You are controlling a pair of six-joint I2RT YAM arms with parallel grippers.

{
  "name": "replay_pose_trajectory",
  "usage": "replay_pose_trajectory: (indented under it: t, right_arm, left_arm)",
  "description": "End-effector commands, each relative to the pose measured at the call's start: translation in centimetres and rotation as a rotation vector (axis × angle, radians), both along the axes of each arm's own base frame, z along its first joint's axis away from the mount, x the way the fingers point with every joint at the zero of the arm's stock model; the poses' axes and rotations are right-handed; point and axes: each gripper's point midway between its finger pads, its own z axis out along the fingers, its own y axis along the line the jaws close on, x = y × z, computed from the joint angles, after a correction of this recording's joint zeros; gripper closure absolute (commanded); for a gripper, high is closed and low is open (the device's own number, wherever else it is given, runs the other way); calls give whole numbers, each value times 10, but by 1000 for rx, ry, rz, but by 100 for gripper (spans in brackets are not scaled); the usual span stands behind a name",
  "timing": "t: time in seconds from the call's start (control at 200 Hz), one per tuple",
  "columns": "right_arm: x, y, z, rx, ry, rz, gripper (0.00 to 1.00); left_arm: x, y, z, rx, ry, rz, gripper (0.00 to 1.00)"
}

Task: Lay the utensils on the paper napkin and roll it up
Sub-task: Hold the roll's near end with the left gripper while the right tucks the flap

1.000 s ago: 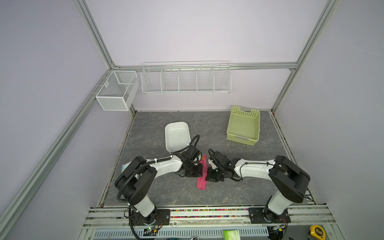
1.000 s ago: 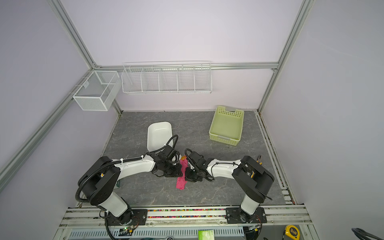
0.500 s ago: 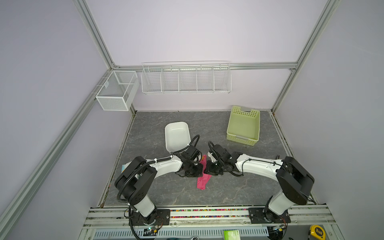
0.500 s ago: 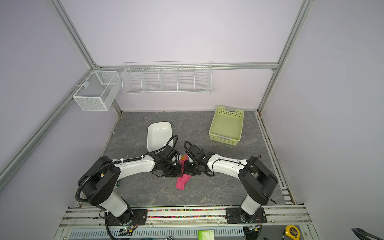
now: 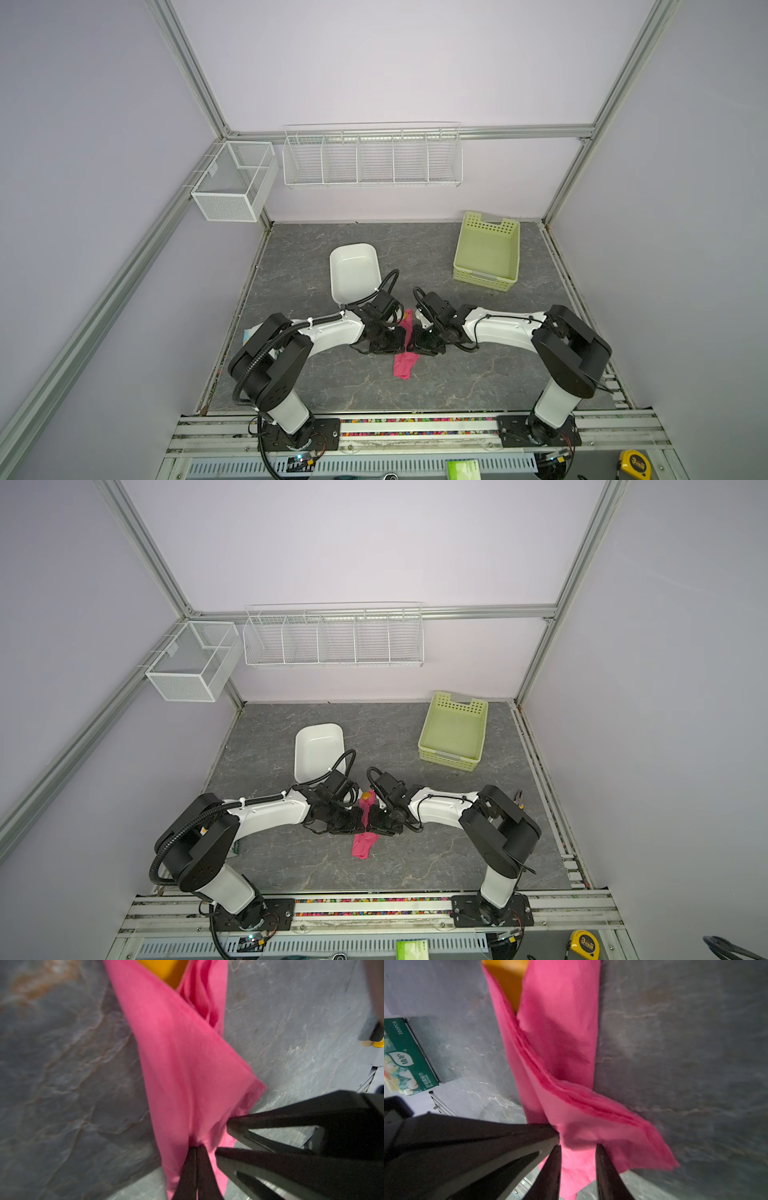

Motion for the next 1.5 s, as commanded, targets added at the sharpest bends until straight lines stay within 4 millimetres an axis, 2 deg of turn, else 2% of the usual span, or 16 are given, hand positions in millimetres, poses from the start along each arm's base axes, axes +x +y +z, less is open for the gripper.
replay_pose_trajectory:
  t: [0.0,0.165,0.365,0.48,0.57,0.745,0.99,1.1,1.32,1.495]
  right_arm:
    - [-5,-1,-12,3,41,-8,68]
    - [-8,-6,-18,-10,50,-11,69]
    - [-10,-16,-22,-53,45,-12,71]
    - [-10,-23,-20,-84,27,-6,72]
    - [-8,-24,-18,-87,20,4,72]
    - [-7,-24,-17,-102,15,26,72]
    - [-6,-29,-15,-127,8,43,80]
    - [-6,-29,-12,-126,5,45,80]
    - [-2,-25,11,-93,-26,42,77]
    - [2,-11,31,-26,-40,41,73]
  left_arm:
    - [-2,10,-2,33,-9,23,100]
    - [1,8,10,6,-31,34,99]
    - [13,11,39,-30,-97,74,93]
    - [15,17,46,-19,-115,79,90]
    - [13,12,48,-45,-106,56,90]
    - [10,0,38,-85,-50,23,91]
    - [11,-5,18,-72,-18,19,95]
    - [10,-4,12,-60,-5,22,95]
    - [9,-2,7,-47,4,23,96]
    - [8,-2,2,-39,19,23,96]
